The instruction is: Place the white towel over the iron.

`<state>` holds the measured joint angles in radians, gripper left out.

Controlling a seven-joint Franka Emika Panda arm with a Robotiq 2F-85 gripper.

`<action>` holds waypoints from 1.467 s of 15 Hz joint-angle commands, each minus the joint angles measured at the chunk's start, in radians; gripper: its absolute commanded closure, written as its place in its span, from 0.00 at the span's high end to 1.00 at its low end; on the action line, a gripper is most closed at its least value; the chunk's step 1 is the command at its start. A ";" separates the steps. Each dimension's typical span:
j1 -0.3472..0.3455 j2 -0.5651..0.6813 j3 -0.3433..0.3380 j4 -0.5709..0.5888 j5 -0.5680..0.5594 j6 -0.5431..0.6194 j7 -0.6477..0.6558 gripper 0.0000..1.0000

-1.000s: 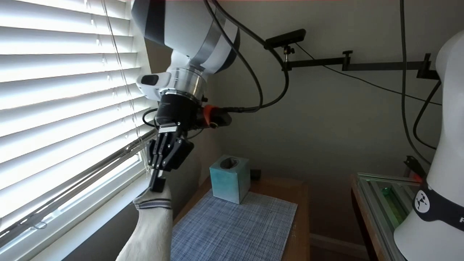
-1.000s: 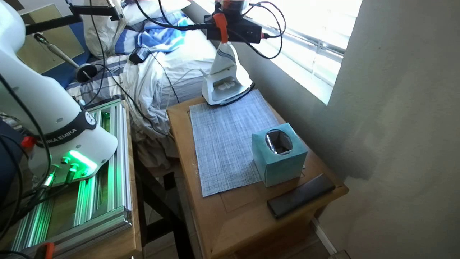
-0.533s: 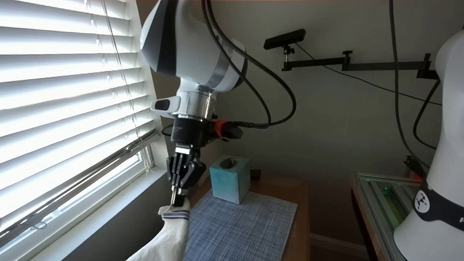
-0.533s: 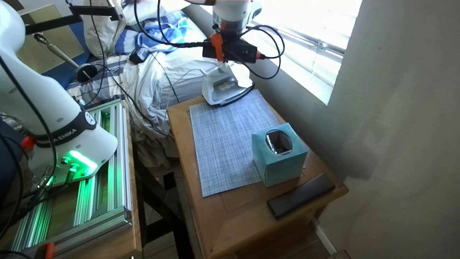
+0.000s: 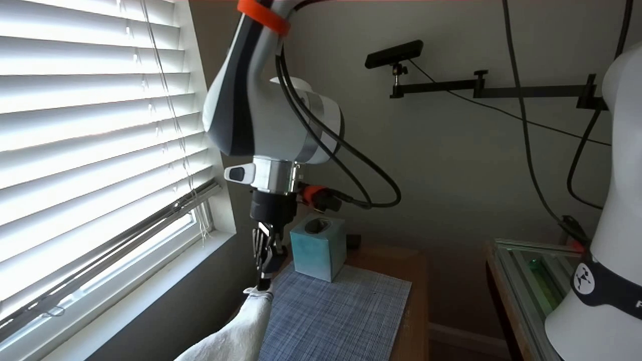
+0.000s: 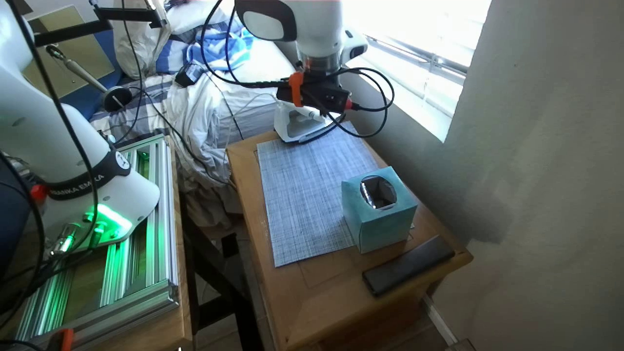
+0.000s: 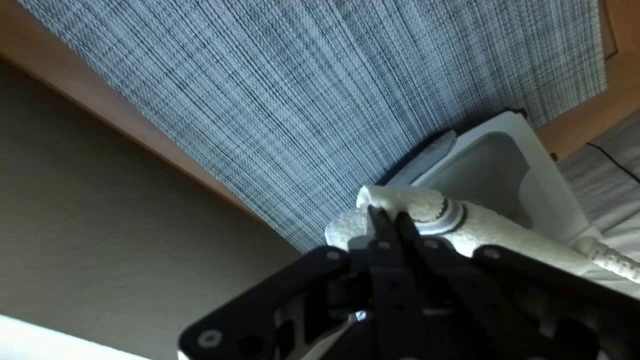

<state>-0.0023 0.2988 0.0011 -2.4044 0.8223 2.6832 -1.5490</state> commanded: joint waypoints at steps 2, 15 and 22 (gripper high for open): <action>-0.010 0.074 0.005 0.011 -0.169 0.056 0.211 0.01; -0.187 -0.055 0.143 0.018 -0.343 -0.235 0.324 0.85; -0.162 -0.323 -0.006 -0.085 -0.494 -0.256 0.417 1.00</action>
<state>-0.1707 0.1069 0.0483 -2.4113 0.3826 2.4369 -1.1660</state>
